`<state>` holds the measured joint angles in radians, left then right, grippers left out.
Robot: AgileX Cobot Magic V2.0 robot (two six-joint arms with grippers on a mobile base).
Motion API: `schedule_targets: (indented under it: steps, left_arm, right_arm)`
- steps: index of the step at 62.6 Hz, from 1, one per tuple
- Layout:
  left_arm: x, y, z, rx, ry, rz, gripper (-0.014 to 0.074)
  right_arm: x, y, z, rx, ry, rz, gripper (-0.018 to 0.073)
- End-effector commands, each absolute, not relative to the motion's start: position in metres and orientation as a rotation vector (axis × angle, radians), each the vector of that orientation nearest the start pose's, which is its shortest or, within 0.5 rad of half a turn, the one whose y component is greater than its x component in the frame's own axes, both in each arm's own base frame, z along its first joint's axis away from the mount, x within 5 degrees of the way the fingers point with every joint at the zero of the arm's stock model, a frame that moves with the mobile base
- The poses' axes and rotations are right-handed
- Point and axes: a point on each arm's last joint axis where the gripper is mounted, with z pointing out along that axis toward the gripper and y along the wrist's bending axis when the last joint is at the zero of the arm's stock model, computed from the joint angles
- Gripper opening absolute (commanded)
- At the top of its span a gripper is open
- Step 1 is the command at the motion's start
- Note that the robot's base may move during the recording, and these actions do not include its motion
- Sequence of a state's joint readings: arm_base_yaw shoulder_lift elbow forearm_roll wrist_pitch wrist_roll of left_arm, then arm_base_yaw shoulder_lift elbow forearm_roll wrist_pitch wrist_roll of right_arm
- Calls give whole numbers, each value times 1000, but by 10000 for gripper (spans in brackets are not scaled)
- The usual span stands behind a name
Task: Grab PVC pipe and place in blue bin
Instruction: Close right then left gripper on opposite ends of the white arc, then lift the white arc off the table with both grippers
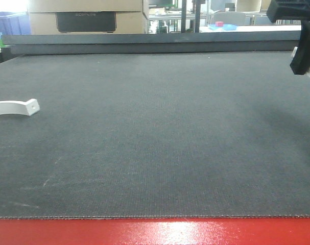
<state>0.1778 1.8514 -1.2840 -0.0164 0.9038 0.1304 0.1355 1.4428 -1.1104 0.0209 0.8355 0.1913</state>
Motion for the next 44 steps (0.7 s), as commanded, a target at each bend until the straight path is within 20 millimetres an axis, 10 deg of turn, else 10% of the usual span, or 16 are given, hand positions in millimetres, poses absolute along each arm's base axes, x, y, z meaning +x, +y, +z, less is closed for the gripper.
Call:
schedule_targets:
  steps: [1,15,44]
  left_arm:
    - [360,62,199,-87,2949,15,-111]
    - [353,60,211,-132,2963,4,-111]
    - [300,19,339,-78,2571,-142,-111]
  right_arm:
    - [290,41,292,74,2637,126,-168]
    - [289,41,296,73,2619,130,-168]
    - [258,37,358,15,2303,160,-168]
